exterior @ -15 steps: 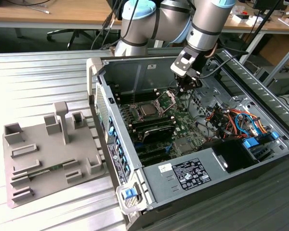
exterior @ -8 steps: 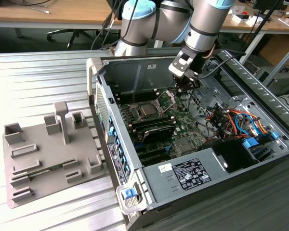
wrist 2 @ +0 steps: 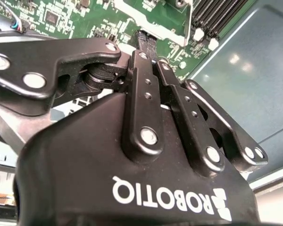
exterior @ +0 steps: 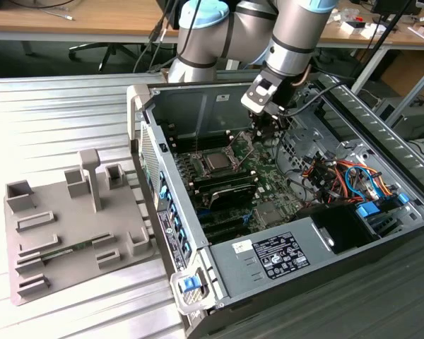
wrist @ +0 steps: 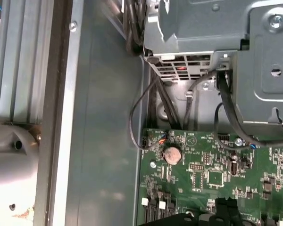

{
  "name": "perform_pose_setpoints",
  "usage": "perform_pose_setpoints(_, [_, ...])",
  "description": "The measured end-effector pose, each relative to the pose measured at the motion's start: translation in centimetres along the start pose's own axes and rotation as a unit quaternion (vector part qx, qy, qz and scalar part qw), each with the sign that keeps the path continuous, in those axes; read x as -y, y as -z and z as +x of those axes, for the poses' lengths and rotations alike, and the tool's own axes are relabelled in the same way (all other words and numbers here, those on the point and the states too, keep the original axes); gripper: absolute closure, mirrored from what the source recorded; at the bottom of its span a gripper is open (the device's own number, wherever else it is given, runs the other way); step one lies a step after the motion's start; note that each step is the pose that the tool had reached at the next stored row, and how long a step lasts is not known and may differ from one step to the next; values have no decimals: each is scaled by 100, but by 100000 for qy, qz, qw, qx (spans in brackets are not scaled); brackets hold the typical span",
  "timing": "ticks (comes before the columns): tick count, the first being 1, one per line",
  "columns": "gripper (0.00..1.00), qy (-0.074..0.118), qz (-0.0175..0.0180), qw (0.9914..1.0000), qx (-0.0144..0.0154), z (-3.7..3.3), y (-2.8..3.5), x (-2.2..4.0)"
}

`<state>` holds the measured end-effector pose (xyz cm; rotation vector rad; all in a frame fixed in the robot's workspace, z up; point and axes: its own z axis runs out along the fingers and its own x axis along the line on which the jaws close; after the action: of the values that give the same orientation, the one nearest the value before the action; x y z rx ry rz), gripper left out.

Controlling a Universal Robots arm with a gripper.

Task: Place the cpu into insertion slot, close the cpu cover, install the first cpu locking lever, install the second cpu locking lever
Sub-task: 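Close the cpu cover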

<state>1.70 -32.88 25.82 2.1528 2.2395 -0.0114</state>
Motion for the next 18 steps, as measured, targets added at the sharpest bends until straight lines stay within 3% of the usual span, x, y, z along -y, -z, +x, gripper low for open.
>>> perform_pose_setpoints(10, [89, -9, -128, 100000, -3, 8, 3, 183])
perform_pose_setpoints(16, [89, -11, -129, 100000, 3, 13, 6, 338])
perform_pose_setpoints(18, [89, -15, -130, 100000, 3, 14, 7, 364])
